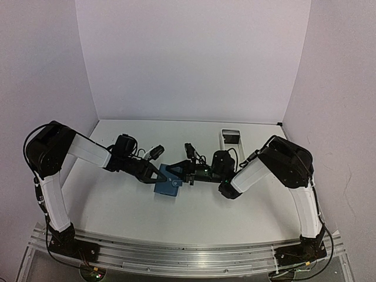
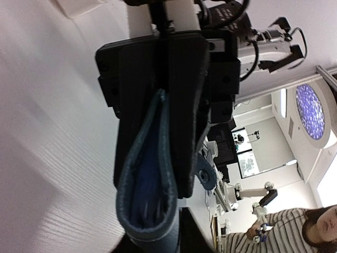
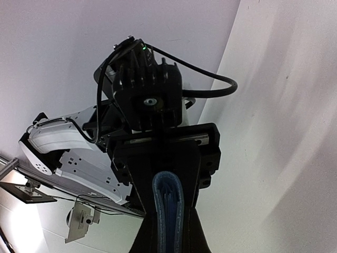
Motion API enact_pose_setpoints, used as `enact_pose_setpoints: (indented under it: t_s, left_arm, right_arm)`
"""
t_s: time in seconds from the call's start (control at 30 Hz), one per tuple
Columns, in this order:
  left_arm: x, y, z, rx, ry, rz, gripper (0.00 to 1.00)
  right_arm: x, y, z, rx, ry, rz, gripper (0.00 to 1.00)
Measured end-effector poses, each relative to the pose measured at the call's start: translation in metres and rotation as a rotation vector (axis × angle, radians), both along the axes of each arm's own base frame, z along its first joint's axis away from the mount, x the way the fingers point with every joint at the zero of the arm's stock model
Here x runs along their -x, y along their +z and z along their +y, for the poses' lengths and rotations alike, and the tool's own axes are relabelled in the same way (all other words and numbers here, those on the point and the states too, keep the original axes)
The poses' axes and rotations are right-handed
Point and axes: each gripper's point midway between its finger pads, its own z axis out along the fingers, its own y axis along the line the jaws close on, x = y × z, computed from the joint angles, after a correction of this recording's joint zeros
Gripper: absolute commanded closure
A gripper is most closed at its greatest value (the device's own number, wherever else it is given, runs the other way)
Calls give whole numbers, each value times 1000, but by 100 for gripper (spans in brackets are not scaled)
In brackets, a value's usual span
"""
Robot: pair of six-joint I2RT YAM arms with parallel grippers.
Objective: Put the credit cards into the card holder
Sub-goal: Place the card holder at the center of the board.
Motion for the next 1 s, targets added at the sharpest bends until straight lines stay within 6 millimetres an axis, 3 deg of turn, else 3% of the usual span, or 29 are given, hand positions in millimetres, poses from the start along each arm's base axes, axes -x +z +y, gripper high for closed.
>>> enact_pose_setpoints:
  t_s: [0.17,0.3,0.4,0.5,0.6,0.77,1.0]
  left_arm:
    - [-17,-11,5,-85,72,-37,54]
    - [-40,-9,28,-160,158,-124,55]
    - [-53,6,40,-198,208,-256,59]
    - [-40,27,28,-194,185,-345,62]
    - [-13,29,1,-181,115,-302,58]
    - [17,-4,-25,-222,25,-193,60]
    - [19,-46,-31,-295,4,-116,75]
  right_arm:
    - [-7,-11,-1,39,-39,36,100]
    - [-11,-19,-4,85,-77,60,100]
    - [-14,-21,-5,100,-96,67,100]
    - [-16,-28,-6,120,-111,83,100]
    - [-17,-40,-7,141,-119,101,100]
    - [-18,-66,-9,196,-132,143,100]
    - [-17,-81,-10,226,-132,162,100]
